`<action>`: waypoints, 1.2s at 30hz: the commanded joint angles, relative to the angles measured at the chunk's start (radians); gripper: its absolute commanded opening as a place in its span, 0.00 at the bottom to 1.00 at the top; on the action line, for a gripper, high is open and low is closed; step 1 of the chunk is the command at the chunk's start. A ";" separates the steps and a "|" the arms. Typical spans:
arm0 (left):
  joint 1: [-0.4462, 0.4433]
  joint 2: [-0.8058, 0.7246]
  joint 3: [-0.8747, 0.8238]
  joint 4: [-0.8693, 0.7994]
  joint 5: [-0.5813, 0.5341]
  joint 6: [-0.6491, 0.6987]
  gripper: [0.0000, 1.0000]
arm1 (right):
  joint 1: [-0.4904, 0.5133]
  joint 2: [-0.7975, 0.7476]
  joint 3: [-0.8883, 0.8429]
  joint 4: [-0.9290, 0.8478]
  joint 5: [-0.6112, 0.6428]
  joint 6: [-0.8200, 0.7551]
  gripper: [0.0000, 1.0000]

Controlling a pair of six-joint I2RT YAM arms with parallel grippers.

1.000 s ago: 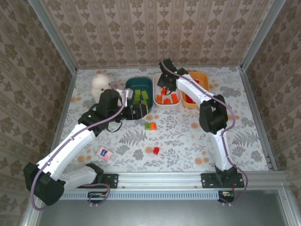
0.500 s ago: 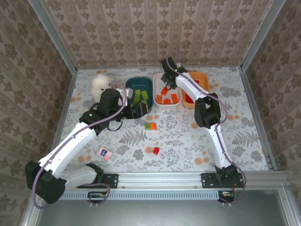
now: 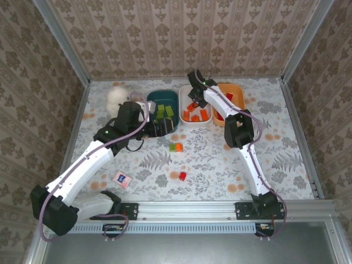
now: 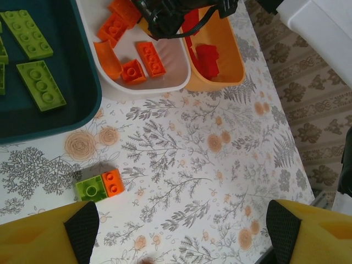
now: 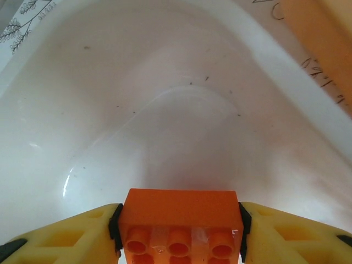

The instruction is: Sort the legos into containers by color

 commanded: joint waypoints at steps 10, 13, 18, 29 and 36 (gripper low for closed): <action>0.025 0.040 0.026 -0.168 -0.130 -0.122 0.84 | 0.009 -0.152 0.033 -0.027 -0.031 -0.120 0.78; 0.027 0.074 0.015 -0.199 -0.154 -0.222 0.81 | 0.025 -0.248 -0.019 -0.007 -0.029 -0.184 0.76; 0.000 0.180 0.010 -0.244 -0.184 -0.461 0.77 | 0.072 -0.551 -0.353 0.162 -0.059 -0.327 0.75; -0.173 0.442 0.092 -0.241 -0.309 -1.212 0.72 | 0.160 -1.252 -1.204 0.430 -0.421 -0.614 0.74; -0.190 0.565 0.196 -0.223 -0.379 -1.421 0.70 | 0.160 -1.580 -1.480 0.369 -0.563 -0.692 0.76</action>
